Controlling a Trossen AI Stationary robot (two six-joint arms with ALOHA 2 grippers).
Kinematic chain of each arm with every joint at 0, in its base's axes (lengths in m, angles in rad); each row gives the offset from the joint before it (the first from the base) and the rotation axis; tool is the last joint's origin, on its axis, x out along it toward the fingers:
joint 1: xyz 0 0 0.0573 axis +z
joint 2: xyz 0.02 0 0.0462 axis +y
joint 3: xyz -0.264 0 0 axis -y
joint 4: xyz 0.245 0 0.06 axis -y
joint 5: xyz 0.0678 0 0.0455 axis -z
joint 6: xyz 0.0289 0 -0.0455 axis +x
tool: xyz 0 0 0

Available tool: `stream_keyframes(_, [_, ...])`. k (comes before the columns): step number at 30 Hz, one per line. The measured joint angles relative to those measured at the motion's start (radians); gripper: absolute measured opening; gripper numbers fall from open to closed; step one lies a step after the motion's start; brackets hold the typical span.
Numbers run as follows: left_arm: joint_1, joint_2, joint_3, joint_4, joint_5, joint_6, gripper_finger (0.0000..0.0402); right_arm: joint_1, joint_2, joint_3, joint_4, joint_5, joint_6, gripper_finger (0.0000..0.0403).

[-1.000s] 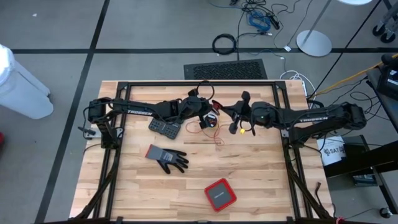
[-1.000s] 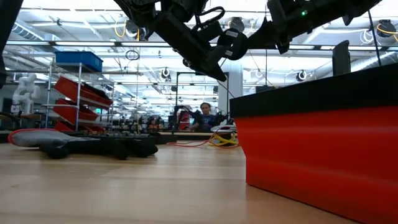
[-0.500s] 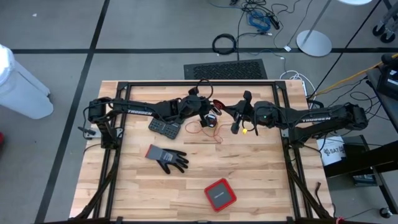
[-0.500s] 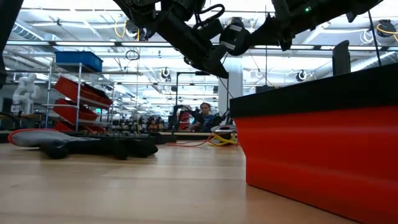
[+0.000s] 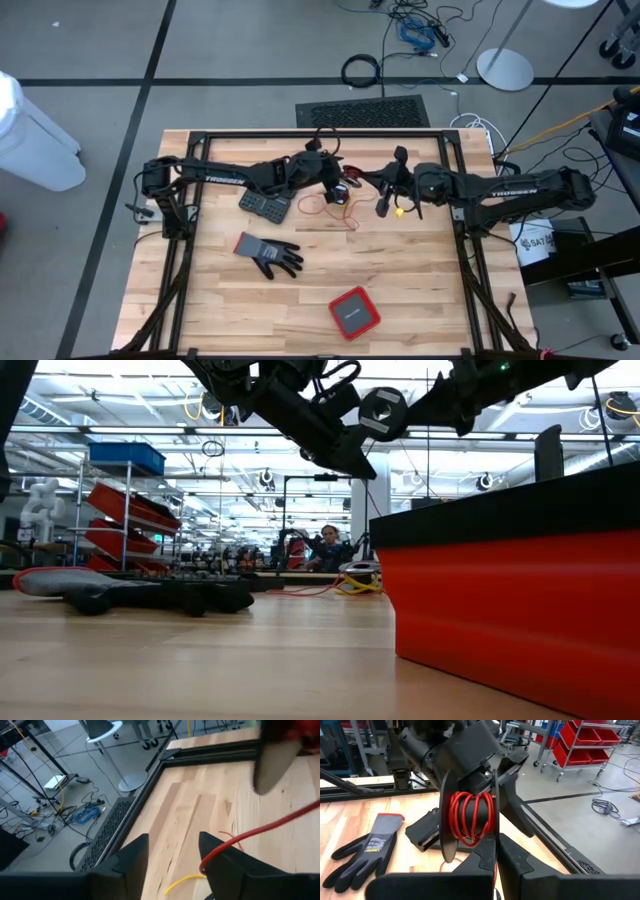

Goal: Coil cords
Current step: Coil the red wire onto the spool

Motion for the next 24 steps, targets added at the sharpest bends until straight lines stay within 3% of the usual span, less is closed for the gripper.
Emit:
stream_keyframes(7, [-0.015,-0.028,0.000,0.012,0.005,0.002,0.0217,-0.001,-0.023,0.001,0.001,0.008,-0.003,0.0000])
stream_keyframes(15, [-0.001,-0.035,0.000,-0.050,0.083,-0.032,0.0220,-0.002,-0.067,0.001,0.002,0.011,-0.004,0.0000])
stream_keyframes(24, [0.014,0.001,0.000,-0.005,0.156,-0.052,0.0219,-0.002,-0.119,0.001,0.002,0.010,-0.009,0.0000])
